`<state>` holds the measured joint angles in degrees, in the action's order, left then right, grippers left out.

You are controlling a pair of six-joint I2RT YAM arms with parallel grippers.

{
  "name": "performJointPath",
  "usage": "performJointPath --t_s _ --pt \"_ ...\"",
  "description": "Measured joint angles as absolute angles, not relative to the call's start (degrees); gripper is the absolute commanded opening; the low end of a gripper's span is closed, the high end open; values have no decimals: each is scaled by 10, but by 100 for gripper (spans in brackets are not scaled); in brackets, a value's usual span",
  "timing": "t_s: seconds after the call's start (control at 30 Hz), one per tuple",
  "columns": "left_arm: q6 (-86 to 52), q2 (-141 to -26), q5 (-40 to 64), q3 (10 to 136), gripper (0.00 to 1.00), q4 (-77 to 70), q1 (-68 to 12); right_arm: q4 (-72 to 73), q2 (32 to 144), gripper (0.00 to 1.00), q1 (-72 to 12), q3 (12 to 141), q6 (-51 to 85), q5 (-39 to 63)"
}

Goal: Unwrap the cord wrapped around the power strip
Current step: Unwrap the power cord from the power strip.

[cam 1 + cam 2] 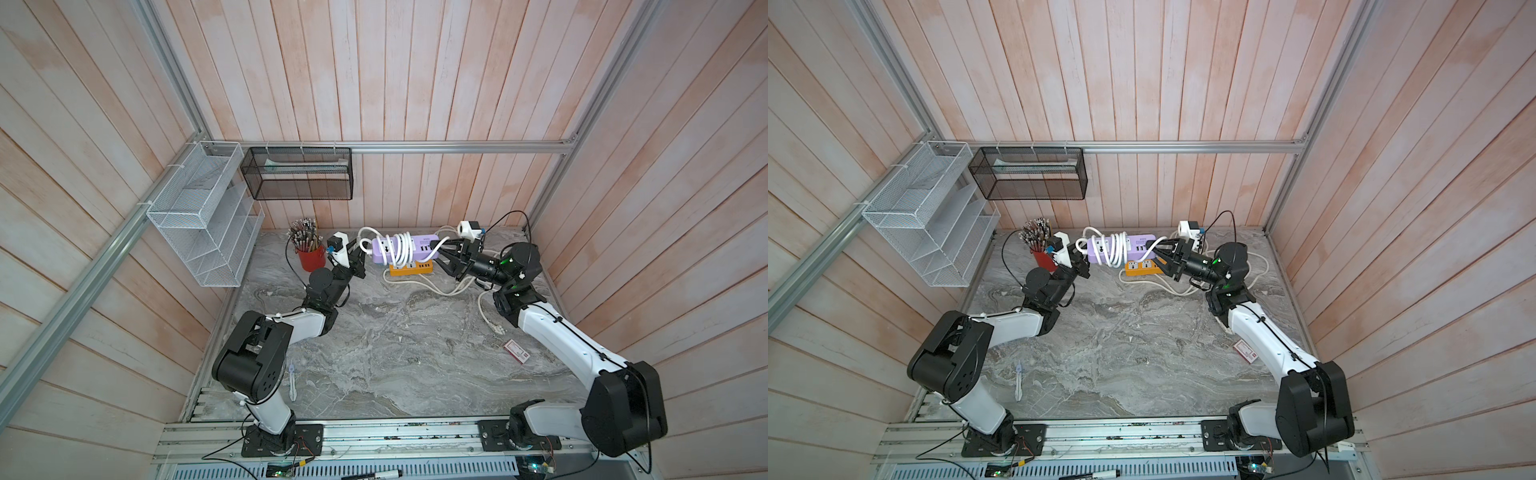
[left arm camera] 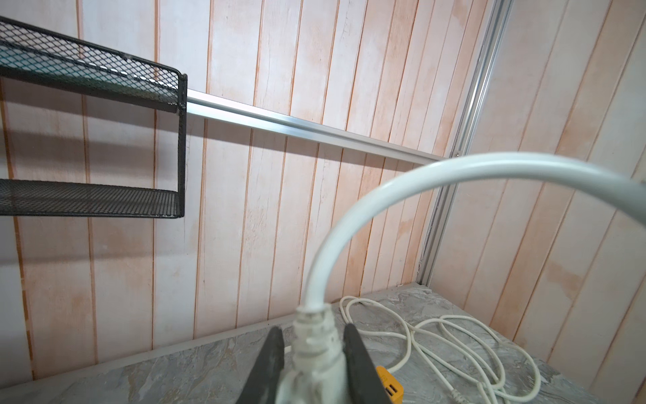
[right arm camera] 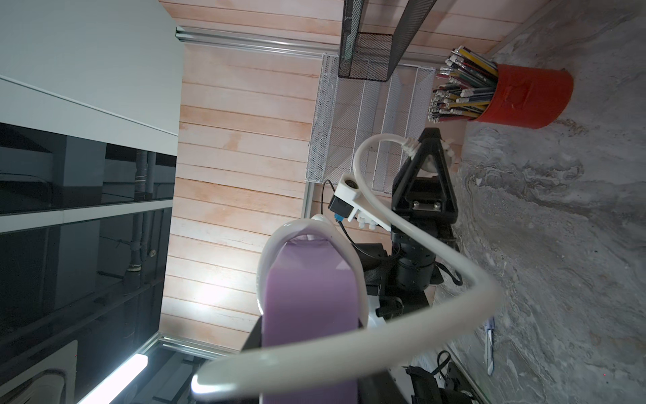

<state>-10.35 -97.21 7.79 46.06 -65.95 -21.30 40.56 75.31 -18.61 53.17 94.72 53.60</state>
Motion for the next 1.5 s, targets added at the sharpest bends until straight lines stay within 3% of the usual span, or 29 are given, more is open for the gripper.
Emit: performJointPath --t_s 0.97,1.5 --pt "-68 -971 144 598 20 -581 -163 162 735 23 -208 494 743 562" --pt "-83 -864 153 550 20 -560 -162 221 820 23 -170 437 703 507"
